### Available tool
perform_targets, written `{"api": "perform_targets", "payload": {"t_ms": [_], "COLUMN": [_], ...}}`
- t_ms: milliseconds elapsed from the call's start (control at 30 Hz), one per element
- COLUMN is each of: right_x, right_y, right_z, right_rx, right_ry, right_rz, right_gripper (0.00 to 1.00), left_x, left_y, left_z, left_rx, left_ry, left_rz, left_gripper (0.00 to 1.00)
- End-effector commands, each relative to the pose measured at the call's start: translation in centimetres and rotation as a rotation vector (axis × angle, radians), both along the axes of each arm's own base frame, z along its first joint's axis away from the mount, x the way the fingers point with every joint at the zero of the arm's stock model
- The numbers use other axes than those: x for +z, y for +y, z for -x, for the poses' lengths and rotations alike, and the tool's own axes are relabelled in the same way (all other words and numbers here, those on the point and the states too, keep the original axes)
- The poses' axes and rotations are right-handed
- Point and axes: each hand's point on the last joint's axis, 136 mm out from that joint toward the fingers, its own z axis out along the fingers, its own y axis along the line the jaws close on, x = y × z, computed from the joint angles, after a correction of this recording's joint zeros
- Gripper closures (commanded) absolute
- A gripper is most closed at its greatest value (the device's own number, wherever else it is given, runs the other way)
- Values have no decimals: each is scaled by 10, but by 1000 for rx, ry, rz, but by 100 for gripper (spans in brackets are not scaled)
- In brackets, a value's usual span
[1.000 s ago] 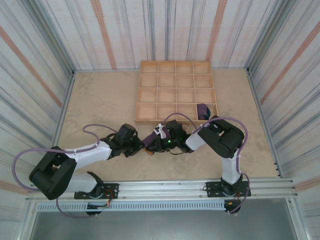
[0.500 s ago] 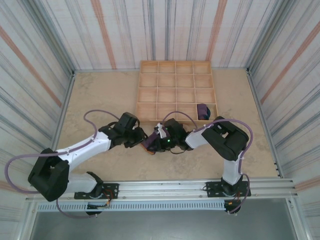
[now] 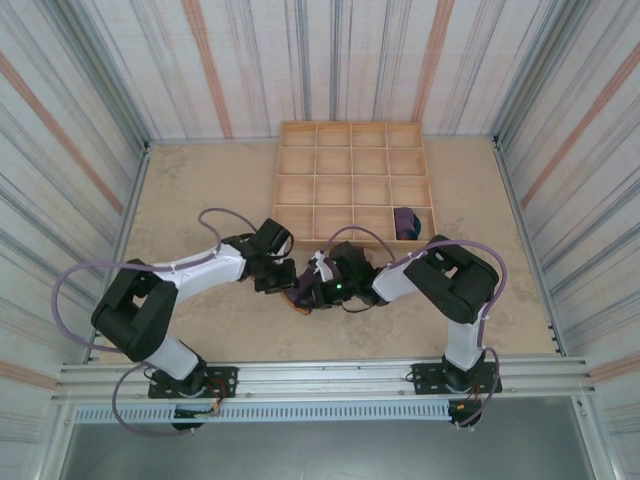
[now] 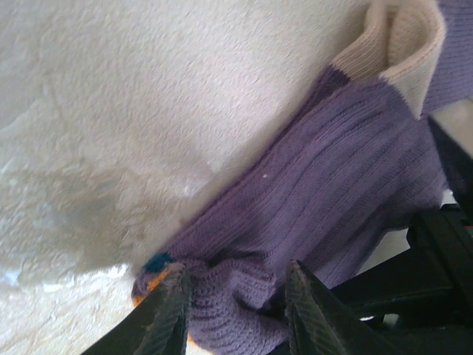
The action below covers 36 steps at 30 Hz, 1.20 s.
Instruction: Roll the socks
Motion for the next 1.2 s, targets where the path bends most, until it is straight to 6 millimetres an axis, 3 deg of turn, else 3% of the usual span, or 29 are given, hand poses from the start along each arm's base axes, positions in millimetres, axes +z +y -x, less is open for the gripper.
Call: {"api": "perform_targets", "payload": {"t_ms": [0, 100, 267, 800, 867, 1000, 1167], "right_x": [-55, -55, -55, -55, -54, -50, -46], "right_y": [-37, -38, -40, -39, -39, -40, -41], "right_z": [32, 33, 34, 34, 34, 32, 29], "right_rx": [-2, -4, -10, -15, -18, -27, -35], "right_ry": [143, 142, 143, 147, 146, 135, 130], "right_rz": [211, 212, 211, 197, 196, 190, 188], "right_gripper": [100, 100, 100, 100, 100, 100, 100], "left_x": [4, 7, 8, -23, -27, -35, -38], "left_y": [-8, -12, -2, -19, -18, -12, 4], "left_z": [-10, -16, -23, -18, -16, -10, -4], "left_rx": [-68, -84, -77, -166, -159, -135, -87], "left_ry": [-34, -47, -79, -4, 8, 39, 57], "left_rz": [26, 29, 5, -19, -29, -57, -124], "left_gripper": [62, 65, 77, 75, 78, 98, 100]}}
